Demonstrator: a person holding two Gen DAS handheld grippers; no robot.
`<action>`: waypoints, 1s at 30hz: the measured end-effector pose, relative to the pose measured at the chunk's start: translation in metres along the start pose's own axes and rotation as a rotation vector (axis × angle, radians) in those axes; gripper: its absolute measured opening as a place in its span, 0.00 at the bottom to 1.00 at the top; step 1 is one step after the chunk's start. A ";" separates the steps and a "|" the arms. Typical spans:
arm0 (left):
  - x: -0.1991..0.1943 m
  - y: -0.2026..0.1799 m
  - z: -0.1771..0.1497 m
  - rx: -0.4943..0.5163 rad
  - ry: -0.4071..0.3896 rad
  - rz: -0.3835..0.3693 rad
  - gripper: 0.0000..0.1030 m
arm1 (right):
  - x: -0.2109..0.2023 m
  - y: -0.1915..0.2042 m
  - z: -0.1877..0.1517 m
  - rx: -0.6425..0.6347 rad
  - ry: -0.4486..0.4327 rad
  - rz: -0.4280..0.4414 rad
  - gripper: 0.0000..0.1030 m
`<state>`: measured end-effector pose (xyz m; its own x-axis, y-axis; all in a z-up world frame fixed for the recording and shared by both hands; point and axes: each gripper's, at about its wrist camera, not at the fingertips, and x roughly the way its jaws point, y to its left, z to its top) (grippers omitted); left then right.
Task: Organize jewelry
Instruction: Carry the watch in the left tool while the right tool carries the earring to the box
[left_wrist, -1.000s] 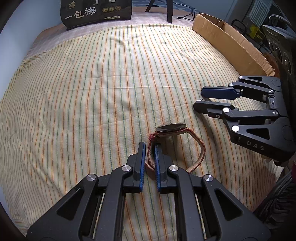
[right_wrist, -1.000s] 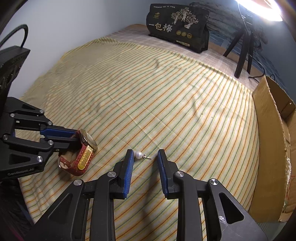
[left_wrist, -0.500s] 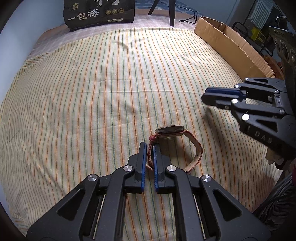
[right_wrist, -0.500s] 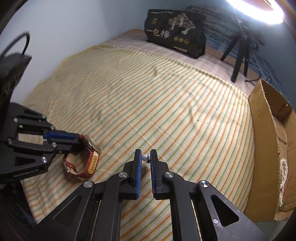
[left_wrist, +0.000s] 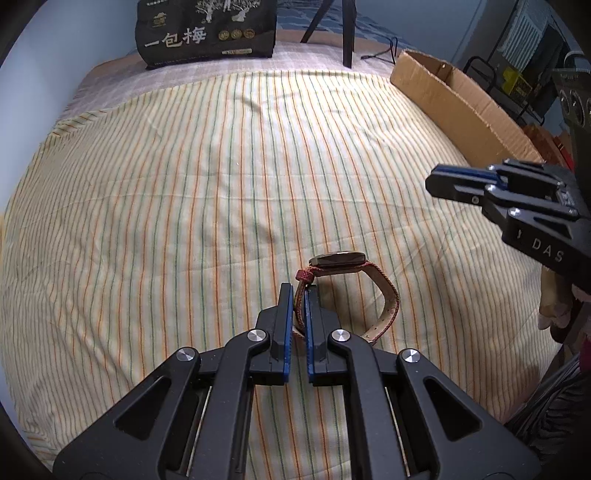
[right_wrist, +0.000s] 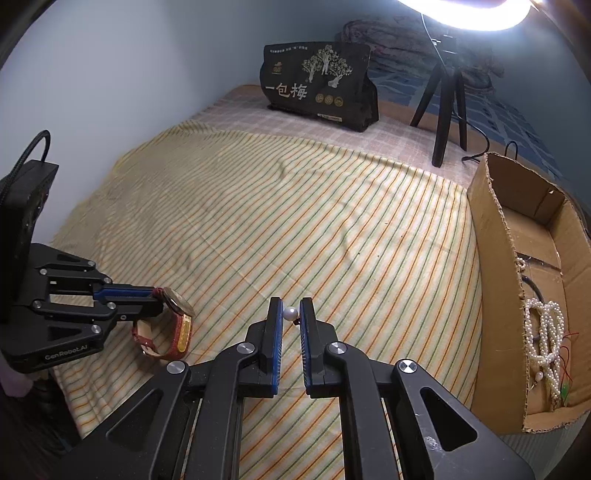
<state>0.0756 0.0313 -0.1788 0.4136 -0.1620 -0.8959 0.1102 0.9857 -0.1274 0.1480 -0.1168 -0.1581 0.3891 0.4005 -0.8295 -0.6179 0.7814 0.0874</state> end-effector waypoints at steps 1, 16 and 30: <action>-0.002 0.000 0.001 -0.007 -0.008 -0.004 0.03 | -0.001 0.000 0.000 0.002 -0.002 0.004 0.07; -0.027 -0.018 0.029 -0.006 -0.087 -0.058 0.03 | -0.042 -0.017 0.012 0.044 -0.101 -0.018 0.07; -0.030 -0.070 0.075 0.035 -0.150 -0.111 0.03 | -0.084 -0.073 0.006 0.152 -0.175 -0.107 0.07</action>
<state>0.1237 -0.0361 -0.1111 0.5266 -0.2775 -0.8035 0.1934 0.9596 -0.2046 0.1646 -0.2045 -0.0917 0.5674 0.3780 -0.7316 -0.4622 0.8815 0.0970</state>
